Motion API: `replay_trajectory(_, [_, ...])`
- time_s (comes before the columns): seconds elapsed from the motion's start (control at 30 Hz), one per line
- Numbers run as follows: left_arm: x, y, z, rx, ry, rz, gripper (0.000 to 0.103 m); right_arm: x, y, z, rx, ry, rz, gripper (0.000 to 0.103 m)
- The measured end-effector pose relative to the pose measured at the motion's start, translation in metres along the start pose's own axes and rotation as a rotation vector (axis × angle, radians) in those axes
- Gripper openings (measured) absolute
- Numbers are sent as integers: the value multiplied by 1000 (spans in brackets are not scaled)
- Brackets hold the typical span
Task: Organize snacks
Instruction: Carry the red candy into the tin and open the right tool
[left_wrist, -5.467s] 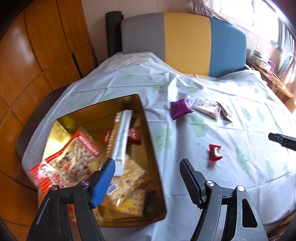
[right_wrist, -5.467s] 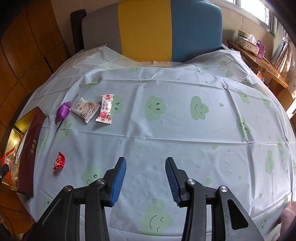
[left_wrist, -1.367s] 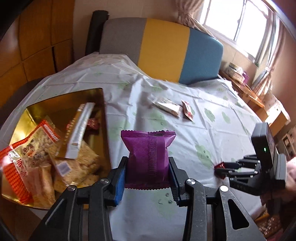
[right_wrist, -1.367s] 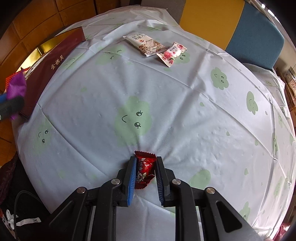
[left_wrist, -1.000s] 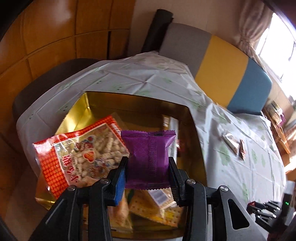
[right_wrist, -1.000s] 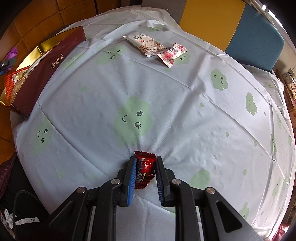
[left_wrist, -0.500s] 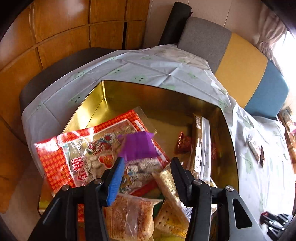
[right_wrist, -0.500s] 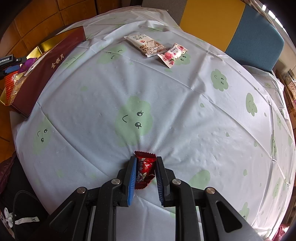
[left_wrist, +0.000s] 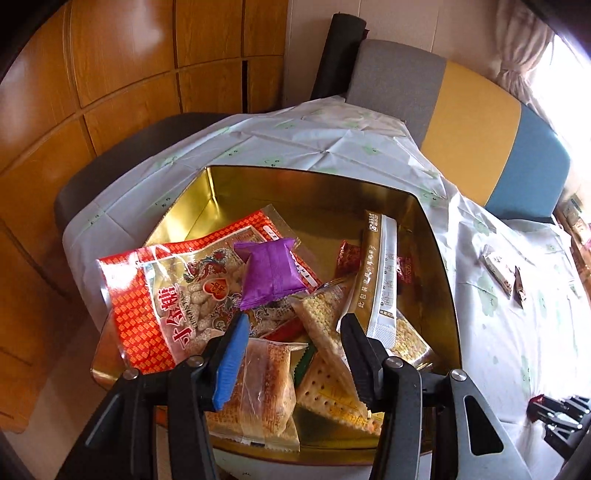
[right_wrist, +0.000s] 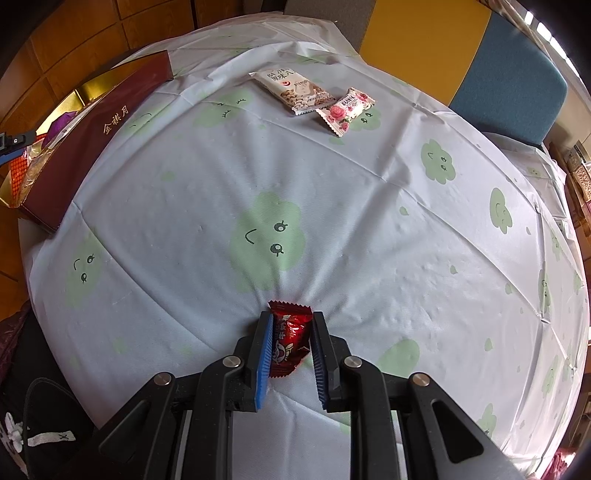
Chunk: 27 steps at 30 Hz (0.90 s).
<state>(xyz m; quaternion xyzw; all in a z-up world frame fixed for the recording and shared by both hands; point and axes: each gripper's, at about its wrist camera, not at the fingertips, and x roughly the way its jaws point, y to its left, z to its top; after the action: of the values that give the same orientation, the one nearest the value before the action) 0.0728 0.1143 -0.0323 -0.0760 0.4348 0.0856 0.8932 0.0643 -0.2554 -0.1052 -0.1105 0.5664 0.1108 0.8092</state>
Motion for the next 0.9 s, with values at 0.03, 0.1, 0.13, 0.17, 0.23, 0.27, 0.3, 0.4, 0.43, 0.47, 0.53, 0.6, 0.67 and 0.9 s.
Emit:
replay_trajectory(0.03, [-3, -1, -1, 7, -7, 2, 52, 0, 0, 0, -2, -1, -2, 21])
replay_trajectory(0.1, [-9, -3, -3, 16, -19, 10, 52, 0, 1, 0, -5, -2, -5, 21])
replay_trajectory(0.13, [-11, -3, -4, 19, -24, 17, 52, 0, 1, 0, -6, -2, -7, 21])
replay_trajectory(0.17, [-13, -4, -5, 21, -30, 26, 52, -1, 2, 0, -8, -2, -8, 21])
replay_trajectory(0.23, [-17, -5, -7, 26, -39, 32, 52, -1, 2, 0, -10, -3, -10, 20])
replay_trajectory(0.27, [-18, -6, -8, 28, -38, 31, 52, -1, 2, 0, -12, -3, -12, 20])
replay_trajectory(0.3, [-19, -6, -9, 29, -38, 28, 52, -1, 3, 0, -15, -4, -14, 20])
replay_trajectory(0.4, [-23, -8, -12, 36, -41, 26, 52, -1, 5, -1, -25, -6, -21, 20])
replay_trajectory(0.43, [-25, -8, -13, 39, -43, 24, 52, -1, 5, -1, -25, -6, -21, 20])
replay_trajectory(0.47, [-25, -9, -15, 43, -44, 23, 52, -1, 5, -1, -26, -7, -22, 20])
replay_trajectory(0.53, [-27, -11, -17, 53, -48, 27, 52, -1, 5, -1, -24, -7, -21, 20])
replay_trajectory(0.6, [-29, -11, -20, 57, -54, 31, 52, -2, 5, -1, -21, -8, -21, 20])
replay_trajectory(0.67, [-29, -10, -23, 58, -51, 30, 52, -2, 5, -1, -17, -9, -21, 20])
replay_trajectory(0.9, [-33, -3, -28, 58, -61, 45, 52, -2, 3, -2, 1, -13, -28, 20])
